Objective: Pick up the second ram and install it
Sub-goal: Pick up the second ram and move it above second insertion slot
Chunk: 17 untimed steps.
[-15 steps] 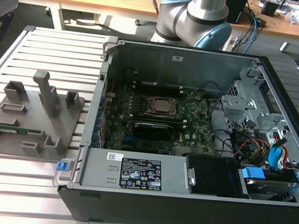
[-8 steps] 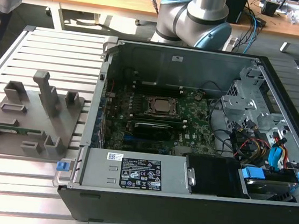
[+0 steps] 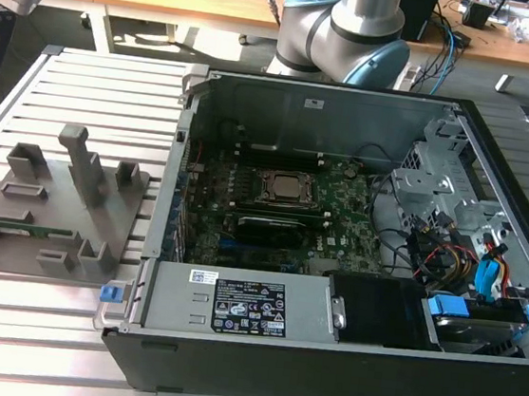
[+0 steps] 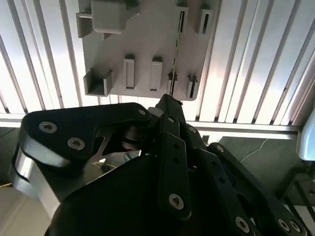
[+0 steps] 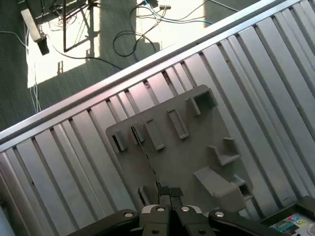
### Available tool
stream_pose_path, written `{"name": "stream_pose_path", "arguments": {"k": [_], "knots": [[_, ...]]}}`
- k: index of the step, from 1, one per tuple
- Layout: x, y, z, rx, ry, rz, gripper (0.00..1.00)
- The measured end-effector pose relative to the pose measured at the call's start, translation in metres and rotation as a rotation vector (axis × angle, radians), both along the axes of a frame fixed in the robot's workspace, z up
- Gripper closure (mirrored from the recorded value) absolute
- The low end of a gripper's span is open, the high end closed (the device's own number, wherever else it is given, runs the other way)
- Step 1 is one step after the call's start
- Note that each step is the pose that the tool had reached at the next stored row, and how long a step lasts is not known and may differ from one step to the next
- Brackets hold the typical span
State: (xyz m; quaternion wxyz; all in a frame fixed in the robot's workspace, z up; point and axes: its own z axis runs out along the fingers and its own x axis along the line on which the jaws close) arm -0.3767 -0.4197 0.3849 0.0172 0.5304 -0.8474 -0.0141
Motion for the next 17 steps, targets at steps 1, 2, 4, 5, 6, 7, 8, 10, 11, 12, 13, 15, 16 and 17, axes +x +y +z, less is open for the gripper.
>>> {"name": "stream_pose_path", "arguments": {"k": [1, 2, 4, 5, 6, 7, 8, 10, 11, 12, 13, 15, 16, 17], "knots": [[0.0000, 0.0000, 0.0000, 0.0000, 0.0000, 0.036, 0.90], [0.0000, 0.0000, 0.0000, 0.0001, 0.0000, 0.052, 0.90], [0.0000, 0.0000, 0.0000, 0.0000, 0.0000, 0.089, 0.90], [0.0000, 0.0000, 0.0000, 0.0000, 0.0000, 0.118, 0.90], [0.0000, 0.0000, -0.0001, 0.0001, -0.0001, 0.140, 0.90], [0.0000, 0.0000, 0.0000, 0.0000, 0.0000, 0.153, 0.90], [0.0000, 0.0000, 0.0000, 0.0000, 0.0000, 0.164, 0.90], [0.0000, 0.0000, 0.0000, 0.0000, 0.0000, 0.187, 0.90], [0.0000, 0.0000, 0.0000, 0.0000, 0.0000, 0.202, 0.90], [0.0000, 0.0000, 0.0000, 0.0000, 0.0000, 0.225, 0.90], [0.0000, 0.0000, 0.0000, 0.0000, -0.0001, 0.248, 0.90], [0.0000, 0.0000, 0.0000, 0.0000, 0.0000, 0.300, 0.90], [0.0000, 0.0000, 0.0000, 0.0000, 0.0000, 0.332, 0.90], [0.0000, 0.0000, 0.0000, 0.0000, 0.0000, 0.352, 0.90]]}}
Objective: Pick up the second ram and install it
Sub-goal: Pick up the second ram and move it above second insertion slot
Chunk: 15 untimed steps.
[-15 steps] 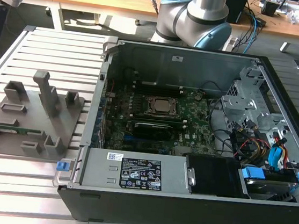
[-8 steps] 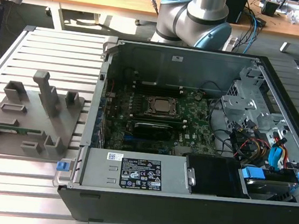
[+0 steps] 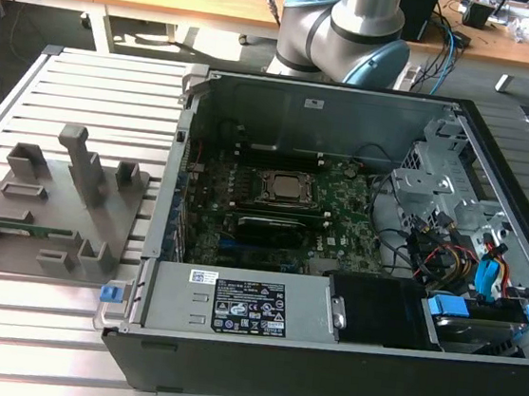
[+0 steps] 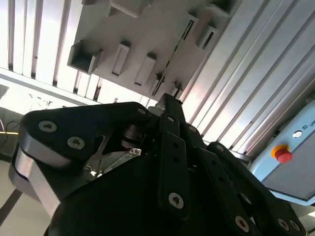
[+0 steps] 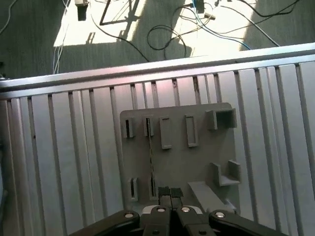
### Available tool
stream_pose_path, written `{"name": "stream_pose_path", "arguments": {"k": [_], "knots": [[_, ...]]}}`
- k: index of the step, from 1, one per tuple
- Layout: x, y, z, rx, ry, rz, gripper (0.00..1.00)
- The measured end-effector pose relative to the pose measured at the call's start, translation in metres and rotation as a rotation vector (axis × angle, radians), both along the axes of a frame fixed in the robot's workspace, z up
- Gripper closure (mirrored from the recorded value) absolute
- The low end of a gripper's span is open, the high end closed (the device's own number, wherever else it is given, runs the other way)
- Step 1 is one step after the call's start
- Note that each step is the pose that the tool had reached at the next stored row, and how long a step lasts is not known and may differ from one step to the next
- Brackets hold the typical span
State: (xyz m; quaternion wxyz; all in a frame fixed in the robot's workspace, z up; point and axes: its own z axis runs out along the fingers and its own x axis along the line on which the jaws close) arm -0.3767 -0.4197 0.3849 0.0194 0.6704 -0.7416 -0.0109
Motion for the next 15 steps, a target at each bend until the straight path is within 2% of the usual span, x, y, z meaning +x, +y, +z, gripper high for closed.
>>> {"name": "stream_pose_path", "arguments": {"k": [1, 2, 3, 4, 6, 9, 10, 11, 12, 13, 15], "knots": [[0.0000, 0.0000, 0.0000, 0.0003, 0.0000, 0.030, 0.90], [0.0000, 0.0001, 0.0000, 0.0056, -0.0002, 0.037, 0.90], [0.0000, 0.0000, 0.0000, 0.0308, -0.0005, 0.038, 0.90], [0.0000, 0.0001, 0.0000, 0.0380, -0.0007, 0.043, 0.90], [0.0000, 0.0000, 0.0000, 0.0381, 0.0002, 0.085, 0.90], [0.0000, 0.0000, 0.0000, 0.0381, 0.0002, 0.085, 0.89], [0.0000, 0.0000, 0.0000, 0.0381, 0.0002, 0.085, 0.84], [0.0000, 0.0000, 0.0000, 0.0381, 0.0002, 0.085, 0.71], [0.0000, 0.0000, 0.0000, 0.0381, 0.0001, 0.085, 0.71], [0.0000, 0.0000, 0.0000, 0.0381, 0.0002, 0.085, 0.64], [0.0001, 0.0001, -0.0008, 0.0382, 0.0001, 0.085, 0.64]]}}
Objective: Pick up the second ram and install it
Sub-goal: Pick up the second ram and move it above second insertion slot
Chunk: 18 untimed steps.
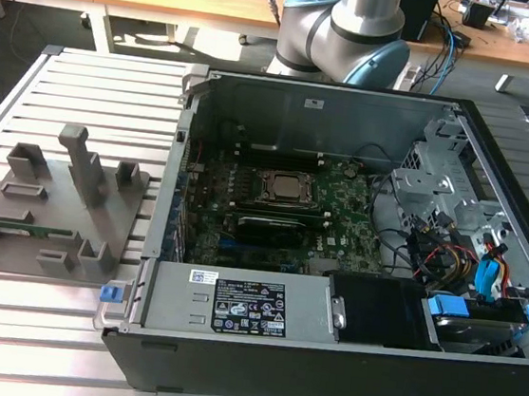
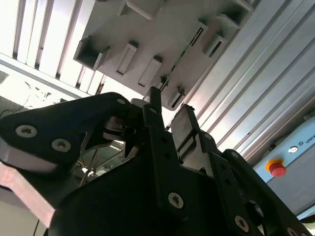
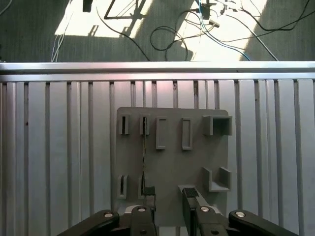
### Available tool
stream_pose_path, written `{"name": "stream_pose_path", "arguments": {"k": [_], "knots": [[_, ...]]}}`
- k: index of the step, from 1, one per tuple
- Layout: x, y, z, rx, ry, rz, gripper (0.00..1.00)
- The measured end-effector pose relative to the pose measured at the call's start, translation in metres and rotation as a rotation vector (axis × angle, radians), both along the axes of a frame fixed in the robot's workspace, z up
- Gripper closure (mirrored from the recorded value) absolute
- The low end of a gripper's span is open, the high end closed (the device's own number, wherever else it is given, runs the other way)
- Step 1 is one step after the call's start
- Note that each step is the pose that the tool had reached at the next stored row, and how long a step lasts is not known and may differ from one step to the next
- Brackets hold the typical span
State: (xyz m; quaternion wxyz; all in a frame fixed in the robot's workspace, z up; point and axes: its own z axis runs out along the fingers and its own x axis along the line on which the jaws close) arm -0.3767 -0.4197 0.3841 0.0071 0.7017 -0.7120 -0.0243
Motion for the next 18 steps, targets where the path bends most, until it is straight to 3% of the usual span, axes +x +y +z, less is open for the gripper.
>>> {"name": "stream_pose_path", "arguments": {"k": [18], "knots": [[0.000, -0.0025, -0.0224, -0.0001, 0.0001, 0.000, 0.64]]}}
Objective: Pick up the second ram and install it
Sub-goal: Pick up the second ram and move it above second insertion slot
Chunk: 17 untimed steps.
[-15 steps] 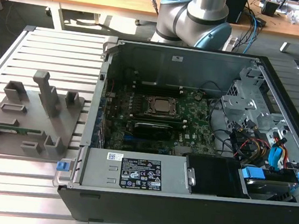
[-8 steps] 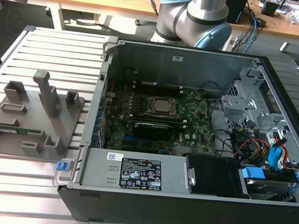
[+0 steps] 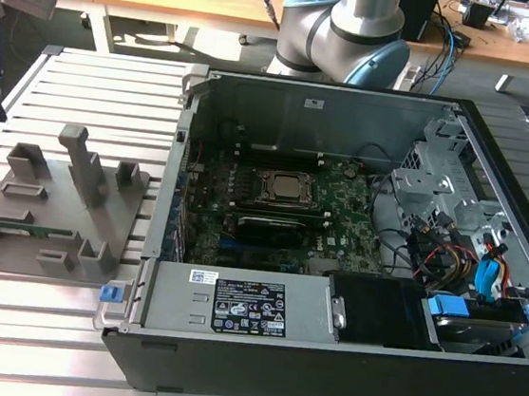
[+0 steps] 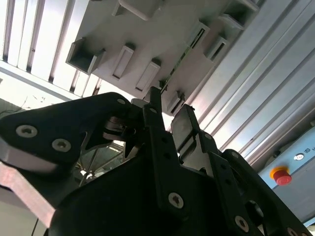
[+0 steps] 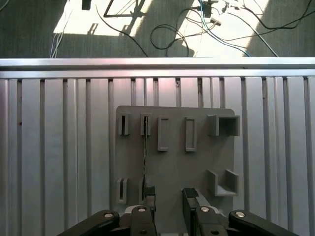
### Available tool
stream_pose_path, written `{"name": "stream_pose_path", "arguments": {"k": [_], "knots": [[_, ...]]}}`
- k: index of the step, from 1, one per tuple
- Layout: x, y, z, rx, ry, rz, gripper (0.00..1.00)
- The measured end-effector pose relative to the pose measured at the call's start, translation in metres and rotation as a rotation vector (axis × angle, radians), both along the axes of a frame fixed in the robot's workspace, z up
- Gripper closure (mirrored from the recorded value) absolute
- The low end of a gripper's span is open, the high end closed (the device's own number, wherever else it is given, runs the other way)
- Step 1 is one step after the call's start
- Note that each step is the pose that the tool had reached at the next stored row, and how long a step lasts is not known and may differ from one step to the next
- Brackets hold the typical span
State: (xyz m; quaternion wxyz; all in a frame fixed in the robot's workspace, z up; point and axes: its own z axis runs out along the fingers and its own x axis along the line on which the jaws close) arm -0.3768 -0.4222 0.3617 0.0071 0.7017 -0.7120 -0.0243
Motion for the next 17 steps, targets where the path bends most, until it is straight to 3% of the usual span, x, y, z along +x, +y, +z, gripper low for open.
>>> {"name": "stream_pose_path", "arguments": {"k": [17], "knots": [[0.000, -0.0001, -0.0184, 0.0000, 0.0000, 0.000, 0.64]]}}
